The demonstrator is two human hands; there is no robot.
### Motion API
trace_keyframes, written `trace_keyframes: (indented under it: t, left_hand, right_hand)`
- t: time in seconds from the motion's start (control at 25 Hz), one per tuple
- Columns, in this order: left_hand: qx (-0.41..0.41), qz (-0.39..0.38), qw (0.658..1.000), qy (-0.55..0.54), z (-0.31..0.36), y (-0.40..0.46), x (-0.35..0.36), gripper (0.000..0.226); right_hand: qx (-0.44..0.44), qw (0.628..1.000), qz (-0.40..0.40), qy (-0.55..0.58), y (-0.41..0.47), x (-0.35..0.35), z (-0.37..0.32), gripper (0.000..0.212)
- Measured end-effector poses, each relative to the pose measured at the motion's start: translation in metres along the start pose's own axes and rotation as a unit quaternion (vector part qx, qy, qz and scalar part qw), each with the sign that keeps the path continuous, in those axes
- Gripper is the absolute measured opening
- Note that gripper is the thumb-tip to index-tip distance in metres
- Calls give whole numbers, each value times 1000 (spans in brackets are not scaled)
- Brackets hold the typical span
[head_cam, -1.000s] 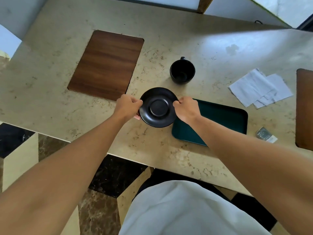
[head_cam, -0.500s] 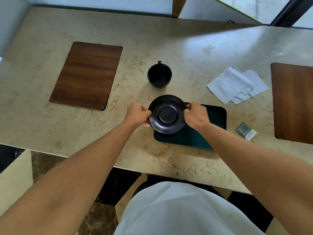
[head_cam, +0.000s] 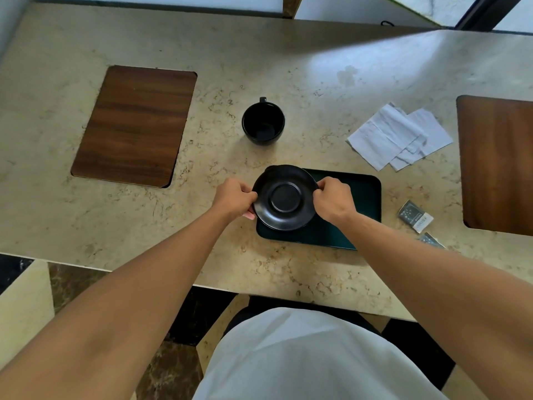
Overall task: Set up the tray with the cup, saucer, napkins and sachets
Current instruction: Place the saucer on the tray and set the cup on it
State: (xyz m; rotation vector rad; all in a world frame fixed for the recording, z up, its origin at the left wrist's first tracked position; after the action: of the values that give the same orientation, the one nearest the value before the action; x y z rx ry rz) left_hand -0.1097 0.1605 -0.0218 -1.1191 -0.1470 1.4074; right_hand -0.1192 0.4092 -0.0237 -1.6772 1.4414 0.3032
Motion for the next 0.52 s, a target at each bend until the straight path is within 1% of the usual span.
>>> trace_keyframes:
  t: [0.52]
  left_hand:
    - [9,-8,1000,24,5,7,6,15]
  right_hand:
    - [6,1000,4,-7,3,1,9,23]
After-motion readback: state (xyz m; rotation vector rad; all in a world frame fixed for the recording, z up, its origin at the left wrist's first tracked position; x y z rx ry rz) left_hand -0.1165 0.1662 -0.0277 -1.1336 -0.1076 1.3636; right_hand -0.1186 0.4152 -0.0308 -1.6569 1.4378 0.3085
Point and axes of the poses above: each hand's wrist, its own y-axis towards the middle knuckle, its own x-axis out of the palm, z = x × y, the point moved 6 cm from there along y, towards the middle knuckle, and after that the axes turned 6 degrees about -x, right-handed, at the moved point
